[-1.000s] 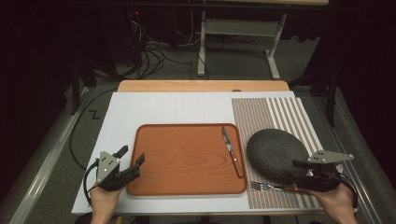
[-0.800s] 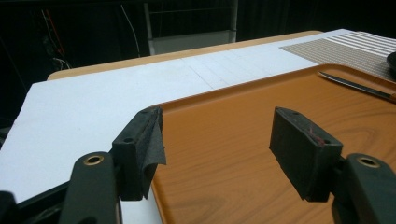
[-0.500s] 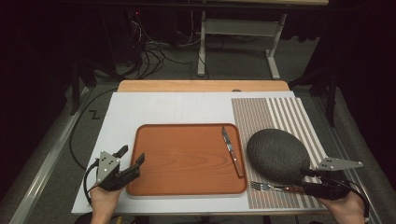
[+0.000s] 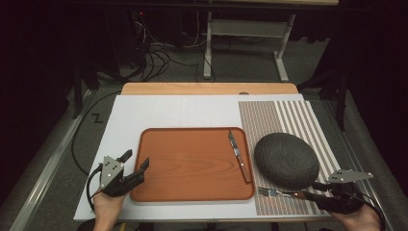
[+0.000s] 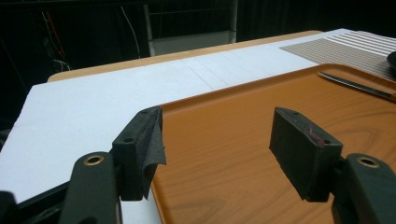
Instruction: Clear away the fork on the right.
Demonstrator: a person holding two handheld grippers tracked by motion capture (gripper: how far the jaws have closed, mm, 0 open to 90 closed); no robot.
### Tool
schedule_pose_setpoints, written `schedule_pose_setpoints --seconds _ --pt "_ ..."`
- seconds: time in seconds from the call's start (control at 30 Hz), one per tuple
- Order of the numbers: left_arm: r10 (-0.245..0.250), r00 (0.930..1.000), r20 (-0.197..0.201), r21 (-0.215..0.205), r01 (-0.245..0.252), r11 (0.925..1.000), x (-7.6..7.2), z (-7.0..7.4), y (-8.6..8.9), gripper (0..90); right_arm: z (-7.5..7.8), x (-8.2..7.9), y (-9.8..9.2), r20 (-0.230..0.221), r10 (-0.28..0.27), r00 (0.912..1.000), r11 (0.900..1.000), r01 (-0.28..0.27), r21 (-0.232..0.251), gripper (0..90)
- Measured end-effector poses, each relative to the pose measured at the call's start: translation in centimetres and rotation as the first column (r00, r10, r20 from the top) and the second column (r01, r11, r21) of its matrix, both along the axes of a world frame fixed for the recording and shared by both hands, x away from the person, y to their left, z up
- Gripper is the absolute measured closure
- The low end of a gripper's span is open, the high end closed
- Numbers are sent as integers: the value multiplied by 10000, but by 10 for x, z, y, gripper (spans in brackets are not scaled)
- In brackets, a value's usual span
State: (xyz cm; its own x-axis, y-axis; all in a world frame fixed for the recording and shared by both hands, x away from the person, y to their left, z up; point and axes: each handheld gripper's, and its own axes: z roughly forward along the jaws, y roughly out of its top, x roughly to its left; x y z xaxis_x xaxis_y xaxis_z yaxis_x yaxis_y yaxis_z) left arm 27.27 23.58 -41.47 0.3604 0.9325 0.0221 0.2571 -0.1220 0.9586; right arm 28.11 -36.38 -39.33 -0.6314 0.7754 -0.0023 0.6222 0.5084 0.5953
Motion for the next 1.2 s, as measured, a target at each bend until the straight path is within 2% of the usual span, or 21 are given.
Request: schedule_pose_setpoints --seconds 0.4,0.5,0.63,0.77,0.9,1.03,1.2 --pt "-17 10000 4 -3 17 10000 0 0 0 349 -9 0 0 -450 156 9989 9988 -177 -467 537" --pt "-14 10000 0 -1 14 10000 0 0 0 348 -10 1 0 -573 220 9981 9989 -243 -409 527" --pt "-13 10000 8 -3 13 10000 0 0 0 348 -12 3 3 -632 313 9975 9961 -364 -804 520" --pt "-16 10000 8 -6 16 10000 0 0 0 348 -15 5 5 -825 415 9957 9953 -484 -840 530" --pt "-16 10000 9 -3 16 10000 0 0 0 348 -16 6 7 -818 486 9955 9932 -568 -1019 543" --pt "-24 10000 1 21 24 10000 0 0 0 348 -16 6 10 -763 708 9946 9904 -792 -1130 565" --pt "-33 10000 -3 23 33 10000 0 0 0 349 -16 6 16 -880 1238 9884 9849 -1332 -1105 616"
